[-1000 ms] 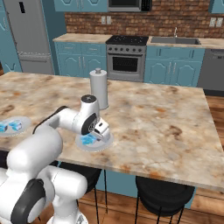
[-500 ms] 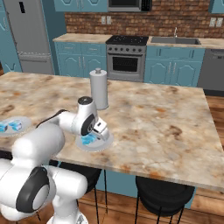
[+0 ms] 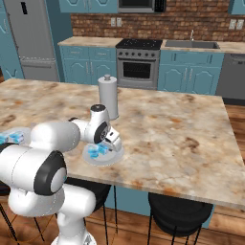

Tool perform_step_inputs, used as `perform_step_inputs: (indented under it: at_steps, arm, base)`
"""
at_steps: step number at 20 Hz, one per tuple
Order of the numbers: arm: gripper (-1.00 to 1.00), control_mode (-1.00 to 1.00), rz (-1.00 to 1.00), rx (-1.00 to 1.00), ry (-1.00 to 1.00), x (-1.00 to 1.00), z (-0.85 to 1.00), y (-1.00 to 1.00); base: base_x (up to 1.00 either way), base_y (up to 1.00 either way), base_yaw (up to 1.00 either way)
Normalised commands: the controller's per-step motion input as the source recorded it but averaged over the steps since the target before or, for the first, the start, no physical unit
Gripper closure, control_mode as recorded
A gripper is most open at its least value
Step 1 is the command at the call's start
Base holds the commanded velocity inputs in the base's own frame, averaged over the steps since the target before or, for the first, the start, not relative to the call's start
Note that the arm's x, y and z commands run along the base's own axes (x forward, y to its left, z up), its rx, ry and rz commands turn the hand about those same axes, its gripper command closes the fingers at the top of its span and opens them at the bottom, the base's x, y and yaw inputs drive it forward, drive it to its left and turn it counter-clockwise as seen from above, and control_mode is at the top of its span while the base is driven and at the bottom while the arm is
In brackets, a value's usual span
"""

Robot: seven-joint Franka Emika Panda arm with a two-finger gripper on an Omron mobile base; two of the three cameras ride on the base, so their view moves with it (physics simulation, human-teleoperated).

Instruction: Place two yogurt containers on each plate.

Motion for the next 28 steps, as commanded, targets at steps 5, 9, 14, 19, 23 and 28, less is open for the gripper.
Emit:
perform_step_inputs:
  at_steps: [5, 9, 14, 19, 23, 28]
  arm:
    - [1.00, -1.00, 0.00, 0.00, 0.11, 0.04, -0.18, 0.00]
    - [1.00, -1.00, 0.00, 0.00, 0.09, 0.01, -0.18, 0.00]
    - [1.00, -1.00, 0.00, 0.00, 0.12, 0.14, -0.34, 0.00]
    - [1.00, -1.00, 0.00, 0.00, 0.08, 0.20, -0.27, 0.00]
    - [-1.00, -1.00, 0.00, 0.00, 0.02, 0.12, -0.03, 0.01]
    - [-1.00, -1.00, 0.00, 0.00, 0.00, 0.00, 0.00, 0.00]
  base:
    - [0.00, 0.00, 0.00]
    - [0.00, 0.00, 0.00]
    - [0.00, 0.00, 0.00]
    - [0.00, 0.00, 0.00]
    - [0.00, 0.00, 0.00]
    - [0.00, 0.00, 0.00]
